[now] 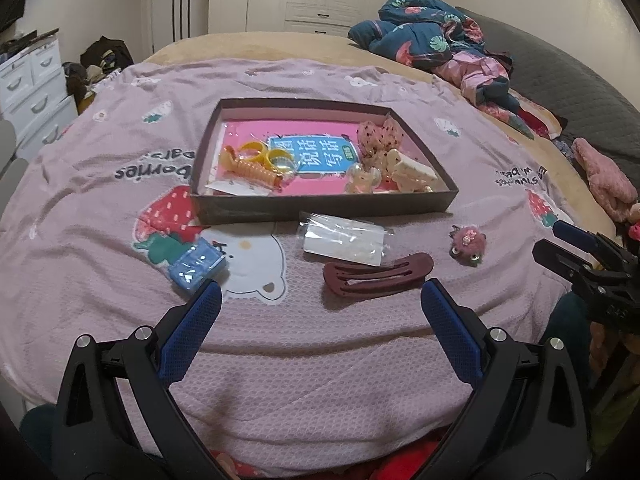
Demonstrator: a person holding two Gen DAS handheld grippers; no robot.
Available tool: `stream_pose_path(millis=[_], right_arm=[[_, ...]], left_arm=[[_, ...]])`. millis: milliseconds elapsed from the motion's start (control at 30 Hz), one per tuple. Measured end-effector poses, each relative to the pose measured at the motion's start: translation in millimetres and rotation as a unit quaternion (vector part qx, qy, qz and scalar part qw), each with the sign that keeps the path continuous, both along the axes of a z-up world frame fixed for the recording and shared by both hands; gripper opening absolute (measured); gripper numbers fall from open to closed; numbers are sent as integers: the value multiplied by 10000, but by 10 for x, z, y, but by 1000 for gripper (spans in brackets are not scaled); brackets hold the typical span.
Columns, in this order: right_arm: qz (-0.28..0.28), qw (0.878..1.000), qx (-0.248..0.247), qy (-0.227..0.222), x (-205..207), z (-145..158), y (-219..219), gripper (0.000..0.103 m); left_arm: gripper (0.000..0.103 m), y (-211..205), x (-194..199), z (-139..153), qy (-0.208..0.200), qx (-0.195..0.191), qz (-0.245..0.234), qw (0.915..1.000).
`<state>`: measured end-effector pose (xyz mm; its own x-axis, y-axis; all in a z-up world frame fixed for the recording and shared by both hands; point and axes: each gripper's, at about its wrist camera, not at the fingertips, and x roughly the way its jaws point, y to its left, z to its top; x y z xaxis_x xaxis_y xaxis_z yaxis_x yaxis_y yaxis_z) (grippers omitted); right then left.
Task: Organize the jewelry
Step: 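Withdraw both tools from the tray box and move over the remaining accessories, then grasp the maroon claw clip with the left tool while the right tool grasps the pink pom clip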
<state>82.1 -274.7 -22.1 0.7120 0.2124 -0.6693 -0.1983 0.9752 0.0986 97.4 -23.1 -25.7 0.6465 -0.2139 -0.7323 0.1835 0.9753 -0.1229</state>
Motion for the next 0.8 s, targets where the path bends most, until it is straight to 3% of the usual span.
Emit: stream_pose_path(millis=[67,400,600,800], right_arm=[[-106,9999,-11,86,39,-51,-36,92],[-327,9991,-56,263,166,-233,-129,92],[-328,9988,-169,319,259,-340,-108,92],[-325,9983,-235,431,342,-458,-96,88]], left_arm=[[91,-12,33,-51,34,-31,19,10000],[52,90,242,-327,511,-738,123,9959],[44,96,333,-485,845,-1171,55,9895],[43,54,439,-614,1075,-1461,5,9834]])
